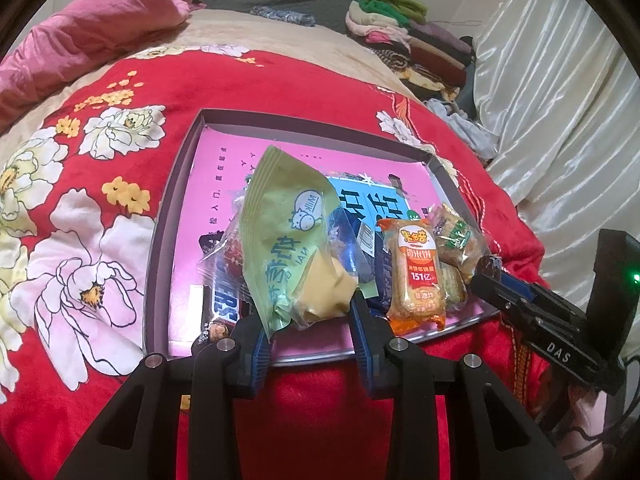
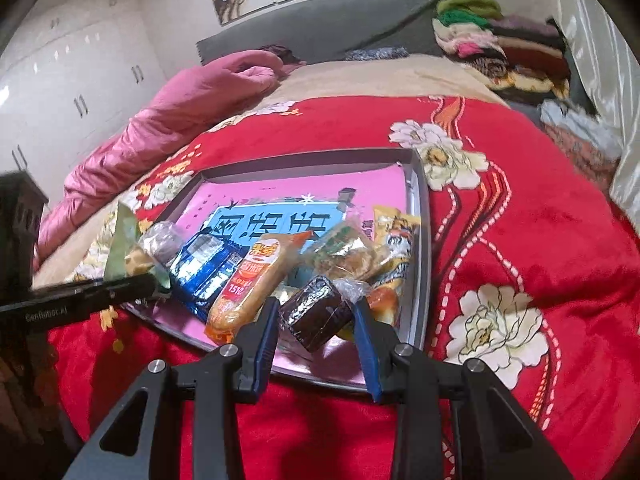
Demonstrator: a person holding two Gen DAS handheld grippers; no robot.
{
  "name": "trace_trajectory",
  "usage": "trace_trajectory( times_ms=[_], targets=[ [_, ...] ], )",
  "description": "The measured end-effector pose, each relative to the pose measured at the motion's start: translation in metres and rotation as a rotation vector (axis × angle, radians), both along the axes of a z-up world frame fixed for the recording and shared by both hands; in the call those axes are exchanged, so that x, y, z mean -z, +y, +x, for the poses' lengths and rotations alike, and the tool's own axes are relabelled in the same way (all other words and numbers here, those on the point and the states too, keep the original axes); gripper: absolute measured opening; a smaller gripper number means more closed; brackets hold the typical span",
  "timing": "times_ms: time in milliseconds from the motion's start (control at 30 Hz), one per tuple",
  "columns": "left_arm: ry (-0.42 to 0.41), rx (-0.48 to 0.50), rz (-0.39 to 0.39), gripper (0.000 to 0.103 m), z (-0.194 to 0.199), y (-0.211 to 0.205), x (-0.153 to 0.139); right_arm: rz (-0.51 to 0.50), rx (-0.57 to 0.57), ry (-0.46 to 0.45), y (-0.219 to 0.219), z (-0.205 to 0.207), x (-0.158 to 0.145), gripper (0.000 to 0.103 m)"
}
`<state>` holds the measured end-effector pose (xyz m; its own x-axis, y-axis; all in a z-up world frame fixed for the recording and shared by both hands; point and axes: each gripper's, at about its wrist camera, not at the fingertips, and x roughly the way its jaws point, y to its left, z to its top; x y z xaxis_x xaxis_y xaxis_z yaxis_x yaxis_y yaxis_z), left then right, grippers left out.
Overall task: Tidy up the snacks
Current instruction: 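Lower the pale green bag into the tray with the left tool while the right tool lowers the dark candy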
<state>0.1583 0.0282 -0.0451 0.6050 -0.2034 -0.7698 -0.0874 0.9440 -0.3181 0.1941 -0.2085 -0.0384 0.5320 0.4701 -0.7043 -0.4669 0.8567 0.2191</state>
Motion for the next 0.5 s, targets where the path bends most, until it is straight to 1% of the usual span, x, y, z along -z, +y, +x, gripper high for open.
trace_trajectory(
  times_ms=[133, 500],
  targets=[
    [0.002, 0.000, -0.001, 0.036, -0.0002, -0.0006, 0.0007, 0.010, 0.015, 0.016, -0.0040, 0.0024, 0.0029, 0.037],
    [0.004, 0.005, -0.002, 0.037, -0.0005, -0.0017, 0.0019, -0.013, 0.003, 0.030, 0.0013, 0.0010, 0.0085, 0.037]
  ],
)
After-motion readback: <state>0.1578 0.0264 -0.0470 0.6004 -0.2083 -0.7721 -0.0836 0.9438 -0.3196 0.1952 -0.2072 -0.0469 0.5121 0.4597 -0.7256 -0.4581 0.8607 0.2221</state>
